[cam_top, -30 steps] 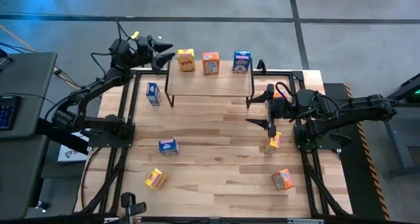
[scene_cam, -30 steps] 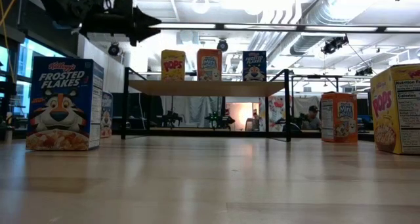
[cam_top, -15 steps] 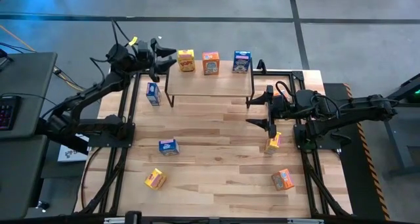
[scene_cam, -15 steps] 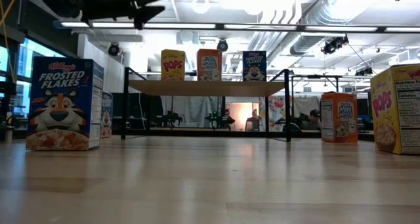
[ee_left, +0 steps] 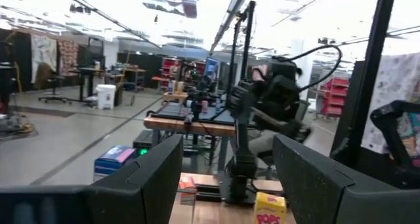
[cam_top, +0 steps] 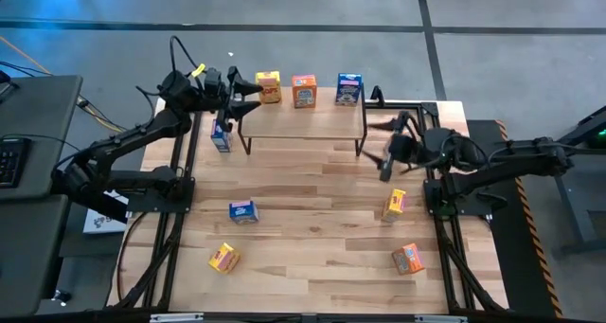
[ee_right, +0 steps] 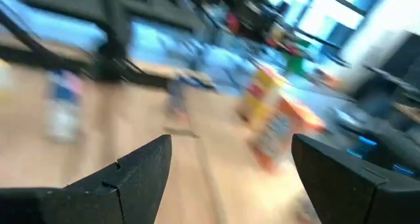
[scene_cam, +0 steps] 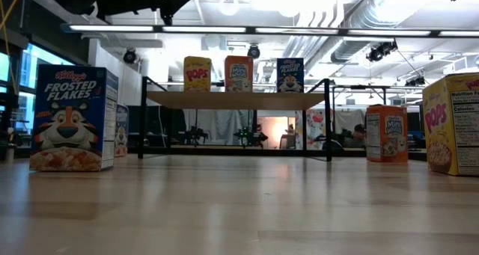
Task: Stack cereal on shelf
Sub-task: Put the top orange cereal box on the shelf aligned with the other orange cereal box
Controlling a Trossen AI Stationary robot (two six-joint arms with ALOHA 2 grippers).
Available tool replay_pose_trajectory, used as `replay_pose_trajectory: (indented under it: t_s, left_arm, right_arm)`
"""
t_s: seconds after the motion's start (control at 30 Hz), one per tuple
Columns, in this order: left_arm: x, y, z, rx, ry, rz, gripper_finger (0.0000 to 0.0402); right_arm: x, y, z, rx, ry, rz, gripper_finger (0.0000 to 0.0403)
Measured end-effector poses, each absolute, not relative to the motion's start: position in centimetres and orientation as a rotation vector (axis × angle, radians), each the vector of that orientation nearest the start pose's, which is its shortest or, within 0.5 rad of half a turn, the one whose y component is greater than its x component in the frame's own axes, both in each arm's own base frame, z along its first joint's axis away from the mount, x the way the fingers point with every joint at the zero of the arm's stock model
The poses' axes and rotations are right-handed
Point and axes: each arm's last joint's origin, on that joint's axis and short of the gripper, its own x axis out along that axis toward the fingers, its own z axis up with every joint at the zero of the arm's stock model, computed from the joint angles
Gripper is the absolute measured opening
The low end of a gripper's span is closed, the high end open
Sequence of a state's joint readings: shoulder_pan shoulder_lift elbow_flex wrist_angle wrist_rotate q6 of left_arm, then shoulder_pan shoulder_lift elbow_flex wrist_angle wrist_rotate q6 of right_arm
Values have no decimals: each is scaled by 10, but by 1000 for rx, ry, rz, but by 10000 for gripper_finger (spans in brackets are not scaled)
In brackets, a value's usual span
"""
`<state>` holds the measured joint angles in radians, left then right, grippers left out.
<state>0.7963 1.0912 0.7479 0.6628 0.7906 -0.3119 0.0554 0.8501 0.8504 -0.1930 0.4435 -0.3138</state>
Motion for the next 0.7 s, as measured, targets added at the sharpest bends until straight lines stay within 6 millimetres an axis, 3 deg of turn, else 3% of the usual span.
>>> replay_pose_trajectory:
  t_s: [0.43, 0.7]
  left_arm:
    - [179, 151, 339, -55, -218, -34, 228]
    - [179, 151, 339, -55, -217, -33, 228]
  right_arm:
    - [151, -42, 389, -307, 590, -529, 307]
    - [144, -60, 375, -298, 865, -564, 307]
